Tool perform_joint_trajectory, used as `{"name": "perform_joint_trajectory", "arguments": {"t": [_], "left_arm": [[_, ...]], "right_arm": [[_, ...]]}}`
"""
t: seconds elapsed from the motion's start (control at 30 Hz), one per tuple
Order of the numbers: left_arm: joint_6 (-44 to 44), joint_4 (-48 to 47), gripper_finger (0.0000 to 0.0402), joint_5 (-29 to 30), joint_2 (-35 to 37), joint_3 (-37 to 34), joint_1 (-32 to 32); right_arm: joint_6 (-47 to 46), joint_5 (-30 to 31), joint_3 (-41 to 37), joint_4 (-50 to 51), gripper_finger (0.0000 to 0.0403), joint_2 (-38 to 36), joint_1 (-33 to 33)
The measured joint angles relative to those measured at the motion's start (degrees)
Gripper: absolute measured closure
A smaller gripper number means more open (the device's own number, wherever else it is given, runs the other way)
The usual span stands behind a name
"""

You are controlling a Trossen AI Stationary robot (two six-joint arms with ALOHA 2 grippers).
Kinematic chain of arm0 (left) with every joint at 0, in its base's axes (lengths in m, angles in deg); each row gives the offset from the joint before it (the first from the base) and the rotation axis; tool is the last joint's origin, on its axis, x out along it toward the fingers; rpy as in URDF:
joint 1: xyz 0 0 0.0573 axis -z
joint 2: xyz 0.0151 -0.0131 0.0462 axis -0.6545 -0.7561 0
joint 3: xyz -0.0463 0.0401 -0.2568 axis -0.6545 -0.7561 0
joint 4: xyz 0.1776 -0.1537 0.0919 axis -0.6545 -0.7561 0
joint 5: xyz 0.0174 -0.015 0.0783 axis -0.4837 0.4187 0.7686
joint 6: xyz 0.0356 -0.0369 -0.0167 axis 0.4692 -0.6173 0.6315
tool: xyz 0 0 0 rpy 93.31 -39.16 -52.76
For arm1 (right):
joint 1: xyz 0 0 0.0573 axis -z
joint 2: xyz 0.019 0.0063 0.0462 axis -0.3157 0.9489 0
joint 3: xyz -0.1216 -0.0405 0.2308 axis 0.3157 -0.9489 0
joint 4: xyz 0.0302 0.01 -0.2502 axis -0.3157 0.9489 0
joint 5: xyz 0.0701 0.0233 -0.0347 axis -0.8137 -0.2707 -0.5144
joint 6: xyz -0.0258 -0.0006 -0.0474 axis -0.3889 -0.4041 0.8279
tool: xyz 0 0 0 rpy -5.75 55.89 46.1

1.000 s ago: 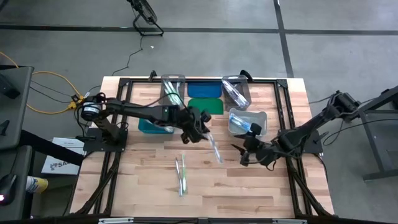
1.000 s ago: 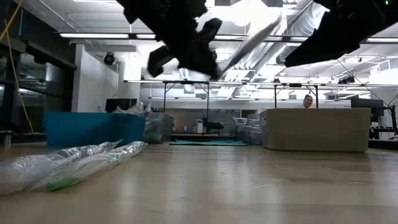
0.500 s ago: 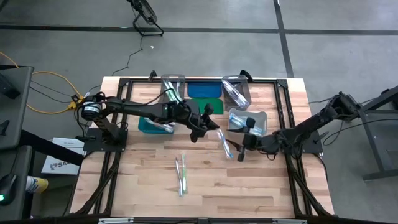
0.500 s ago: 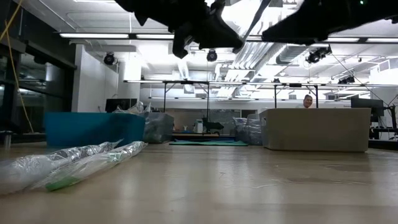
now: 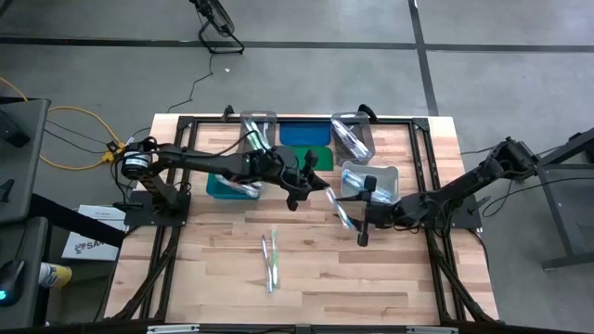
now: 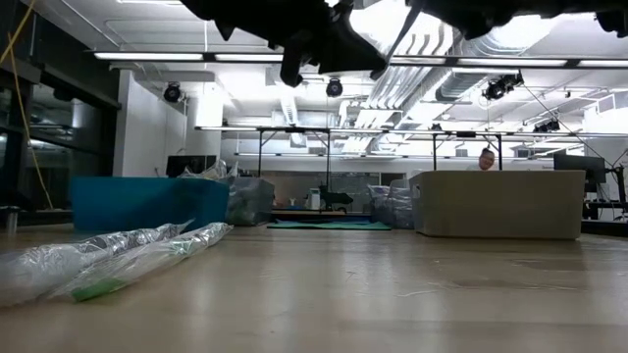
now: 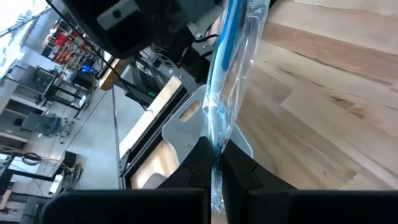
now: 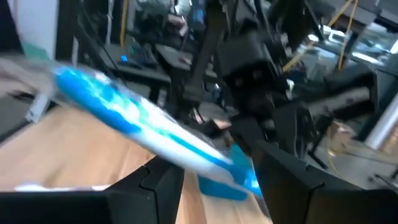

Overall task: Pick & Place Toothbrushes
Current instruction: Put the blue toothbrush into the grey bin

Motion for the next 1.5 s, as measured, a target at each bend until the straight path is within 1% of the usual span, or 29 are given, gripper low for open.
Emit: {"name": "perform_joint_trajectory", "arguments": {"t": [0.13,0.23,0.33,0.4,0.47,0.53,0.57,0.73,0.83,0.9,0.97,1.0,1.03,1.1,1.2,1.3,1.4,1.5], "left_arm": [[-0.82,0.02,0.0398,-0.01,0.00,0.00,-0.22],[-1.31,0.04,0.0398,0.07,0.00,0.00,-0.24],[-1.56,-0.16,0.0398,0.06,0.00,0.00,-0.24],[-1.73,-0.28,0.0397,0.06,0.00,0.00,-0.22],[-1.87,-0.58,0.0389,-0.12,0.00,0.00,-0.22],[-2.13,-1.12,0.0372,-0.34,-0.07,-0.07,-0.14],[-2.07,-1.24,0.0360,-0.16,-0.11,-0.10,-0.10],[0.86,-1.07,0.0283,1.62,-0.13,-0.11,-0.07],[1.40,-1.55,0.0236,2.63,0.26,-0.07,-0.13],[1.41,-3.69,0.0213,5.27,1.69,-0.02,-0.15],[1.90,-6.43,0.0198,9.15,3.40,0.13,-0.15],[2.11,-8.43,0.0194,11.22,4.21,0.13,-0.15],[2.32,-10.53,0.0191,13.48,5.14,0.14,-0.19],[2.31,-14.82,0.0189,16.04,7.06,0.09,-0.38],[2.05,-20.71,0.0188,20.23,9.91,0.09,-0.32],[0.76,-27.38,0.0188,22.31,11.76,0.04,-0.24],[-0.05,-33.31,0.0188,22.80,13.09,0.04,-0.26],[-1.31,-37.56,0.0188,22.86,13.98,0.04,-0.26]], "right_arm": [[0.22,-1.17,0.02,-2.69,0.0227,0.00,-0.04],[0.16,-1.15,0.02,-3.05,0.0246,0.00,0.03],[-0.24,-1.01,0.02,-3.52,0.0282,0.00,0.13],[-0.15,-0.80,0.04,-4.54,0.0313,0.00,0.17],[0.22,-0.21,0.10,-4.81,0.0345,-0.05,0.18],[0.32,0.98,0.11,-5.00,0.0376,-0.11,0.21],[0.17,1.71,0.11,-5.11,0.0381,-0.13,0.24],[-1.66,5.40,0.27,-4.81,0.0381,-0.14,0.24],[-1.99,8.21,1.98,-1.11,0.0381,-0.57,0.13],[-2.48,10.27,4.60,4.61,0.0382,-0.93,0.13],[-4.17,12.94,8.73,13.64,0.0382,-1.45,0.20],[-5.77,13.93,11.08,19.56,0.0382,-1.77,0.57],[-8.04,13.69,14.05,26.06,0.0382,-2.00,1.17],[-13.61,12.86,20.29,39.95,0.0382,-2.09,2.93],[-22.75,10.08,28.90,60.21,0.0382,-1.73,6.64],[-30.14,5.10,35.33,74.40,0.0382,-1.38,11.12],[-34.06,-0.14,39.41,83.65,0.0382,-1.38,15.75],[-36.43,-4.11,41.74,91.06,0.0382,-1.38,19.95]]}}
